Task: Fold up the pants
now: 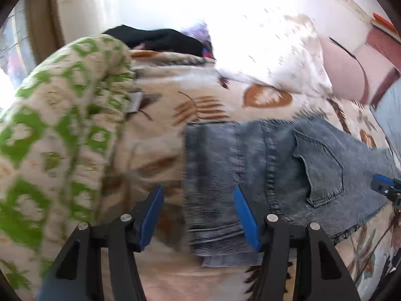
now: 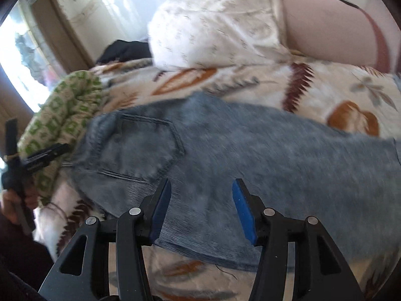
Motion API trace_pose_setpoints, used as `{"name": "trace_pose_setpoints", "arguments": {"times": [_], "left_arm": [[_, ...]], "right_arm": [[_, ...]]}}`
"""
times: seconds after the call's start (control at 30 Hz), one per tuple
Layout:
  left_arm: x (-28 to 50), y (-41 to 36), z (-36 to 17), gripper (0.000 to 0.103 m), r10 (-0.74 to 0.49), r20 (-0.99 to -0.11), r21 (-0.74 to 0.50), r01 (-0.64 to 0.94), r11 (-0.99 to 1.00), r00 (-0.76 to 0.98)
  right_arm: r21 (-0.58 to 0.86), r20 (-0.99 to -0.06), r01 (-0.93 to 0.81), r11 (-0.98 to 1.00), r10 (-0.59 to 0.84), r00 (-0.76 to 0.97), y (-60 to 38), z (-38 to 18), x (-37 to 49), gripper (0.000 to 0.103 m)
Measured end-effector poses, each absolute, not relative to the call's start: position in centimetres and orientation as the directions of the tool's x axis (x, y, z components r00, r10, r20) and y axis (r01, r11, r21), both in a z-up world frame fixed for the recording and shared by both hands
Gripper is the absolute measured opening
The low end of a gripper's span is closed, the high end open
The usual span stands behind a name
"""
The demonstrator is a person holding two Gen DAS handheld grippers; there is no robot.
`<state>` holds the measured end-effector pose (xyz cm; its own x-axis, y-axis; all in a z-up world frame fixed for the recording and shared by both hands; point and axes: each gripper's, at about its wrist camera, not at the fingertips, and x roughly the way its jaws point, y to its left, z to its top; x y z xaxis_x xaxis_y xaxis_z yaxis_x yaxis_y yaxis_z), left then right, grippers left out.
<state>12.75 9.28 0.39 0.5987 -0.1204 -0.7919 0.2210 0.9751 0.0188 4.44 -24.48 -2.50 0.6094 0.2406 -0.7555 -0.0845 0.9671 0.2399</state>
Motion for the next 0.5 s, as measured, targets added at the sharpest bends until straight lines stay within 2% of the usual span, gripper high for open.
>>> {"name": "trace_pose_setpoints", "arguments": {"times": [0.1, 0.2, 0.3, 0.43, 0.5], "left_arm": [[12.9, 8.1, -1.3, 0.061, -0.082, -0.826, 0.069, 0.244, 0.967, 0.558], [13.1, 8.0, -3.5, 0.063, -0.050, -0.860, 0.098, 0.260, 0.961, 0.508], [12.7, 7.8, -4.1, 0.064, -0.046, -0.842, 0.124, 0.276, 0.953, 0.538], [12.4, 7.5, -4.1, 0.066, -0.020, -0.826, 0.166, 0.277, 0.947, 0.563], [12.2, 7.9, -3.6, 0.066, -0.020, -0.822, 0.148, 0.248, 0.957, 0.569]], "right_arm": [[0.168, -0.792, -0.035, 0.985, 0.156, 0.591, -24.1, -4.4, 4.2, 0.051], [0.150, -0.812, -0.014, 0.989, 0.131, 0.569, -24.2, -6.3, 3.8, 0.049], [0.076, -0.800, -0.045, 0.996, 0.088, 0.593, -23.5, -6.8, 3.3, 0.049], [0.079, -0.780, -0.027, 0.997, 0.079, 0.621, -23.5, -7.2, 3.0, 0.049], [0.076, -0.784, -0.018, 0.997, 0.071, 0.617, -23.6, -6.5, 2.7, 0.050]]}}
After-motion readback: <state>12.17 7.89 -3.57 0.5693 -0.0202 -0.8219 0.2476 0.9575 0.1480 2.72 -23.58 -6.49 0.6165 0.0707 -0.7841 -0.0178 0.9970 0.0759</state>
